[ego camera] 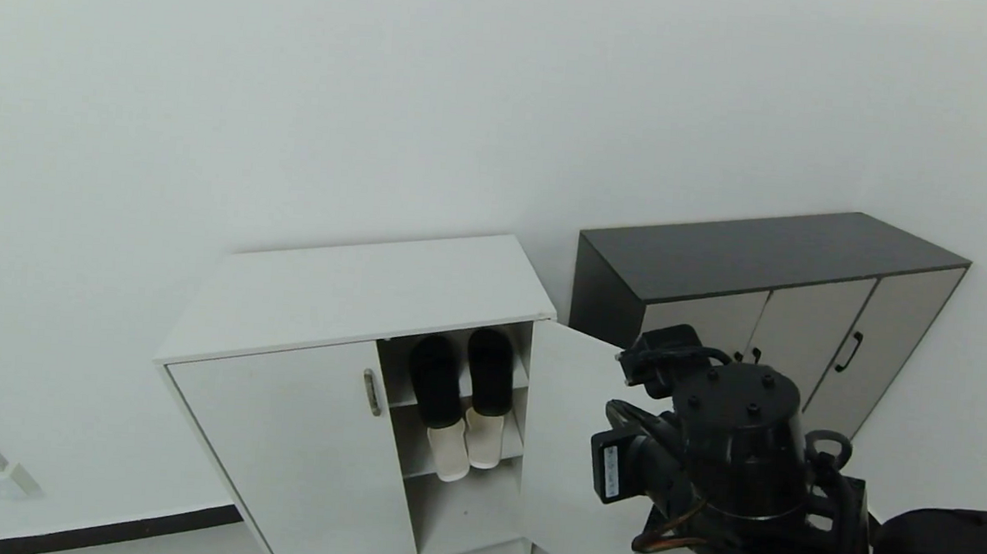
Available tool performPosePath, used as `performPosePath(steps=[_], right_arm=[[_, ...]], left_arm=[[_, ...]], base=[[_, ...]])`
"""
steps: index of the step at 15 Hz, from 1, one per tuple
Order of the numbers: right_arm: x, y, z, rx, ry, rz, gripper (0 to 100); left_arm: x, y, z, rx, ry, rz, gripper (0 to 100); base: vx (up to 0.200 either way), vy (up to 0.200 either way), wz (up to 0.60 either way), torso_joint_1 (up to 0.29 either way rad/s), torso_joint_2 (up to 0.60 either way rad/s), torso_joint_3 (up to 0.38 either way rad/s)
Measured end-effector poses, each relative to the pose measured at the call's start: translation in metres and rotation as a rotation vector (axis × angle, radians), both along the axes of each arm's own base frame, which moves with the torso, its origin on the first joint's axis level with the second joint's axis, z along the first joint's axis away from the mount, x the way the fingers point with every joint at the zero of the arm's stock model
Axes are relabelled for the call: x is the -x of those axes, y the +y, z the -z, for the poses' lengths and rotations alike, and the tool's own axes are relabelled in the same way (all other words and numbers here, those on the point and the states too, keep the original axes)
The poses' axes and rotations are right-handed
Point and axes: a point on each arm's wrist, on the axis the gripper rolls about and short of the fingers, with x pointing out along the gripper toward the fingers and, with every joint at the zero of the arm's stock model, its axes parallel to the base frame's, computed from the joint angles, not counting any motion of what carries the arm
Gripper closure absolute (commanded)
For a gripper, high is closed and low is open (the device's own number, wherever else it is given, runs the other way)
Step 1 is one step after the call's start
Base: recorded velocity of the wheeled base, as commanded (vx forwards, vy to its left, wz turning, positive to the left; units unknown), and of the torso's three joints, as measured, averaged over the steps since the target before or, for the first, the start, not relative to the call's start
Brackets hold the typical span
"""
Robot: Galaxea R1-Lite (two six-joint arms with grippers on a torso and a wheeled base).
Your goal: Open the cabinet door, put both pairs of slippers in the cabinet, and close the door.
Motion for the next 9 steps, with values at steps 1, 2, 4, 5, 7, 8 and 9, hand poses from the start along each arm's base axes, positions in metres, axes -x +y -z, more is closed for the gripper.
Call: performPosePath(steps=[1,2,4,5,7,8,9], right_arm=[[-0.007,-0.004,-0.002,-0.002,-0.014,0.019,100],[-0.016,-0.007,-0.005,-0.016,-0.037,0.027,100],[-0.036,-0.017,-0.011,-0.021,-0.057,0.032,100],[-0.051,-0.024,-0.014,-0.03,-0.061,0.048,100],[-0.083,-0.04,-0.02,-0.047,-0.056,0.077,100],[-0.095,-0.046,-0.02,-0.057,-0.046,0.067,100],[-0.108,-0.053,-0.018,-0.067,-0.036,0.071,100]], left_arm=[[0.0,0.0,0.0,0.0,0.0,0.0,100],[0.0,0.0,0.0,0.0,0.0,0.0,100],[0.0,0.0,0.0,0.0,0.0,0.0,100],[0.0,0.0,0.0,0.0,0.0,0.0,100],[0.0,0.0,0.0,0.0,0.0,0.0,100],[0.0,0.0,0.0,0.0,0.0,0.0,100],[0.0,0.0,0.0,0.0,0.0,0.0,100]], base=[[0.0,0.0,0.0,0.0,0.0,0.0],[0.0,0.0,0.0,0.0,0.0,0.0],[0.0,0.0,0.0,0.0,0.0,0.0],[0.0,0.0,0.0,0.0,0.0,0.0],[0.0,0.0,0.0,0.0,0.0,0.0],[0.0,0.0,0.0,0.0,0.0,0.0],[0.0,0.0,0.0,0.0,0.0,0.0]])
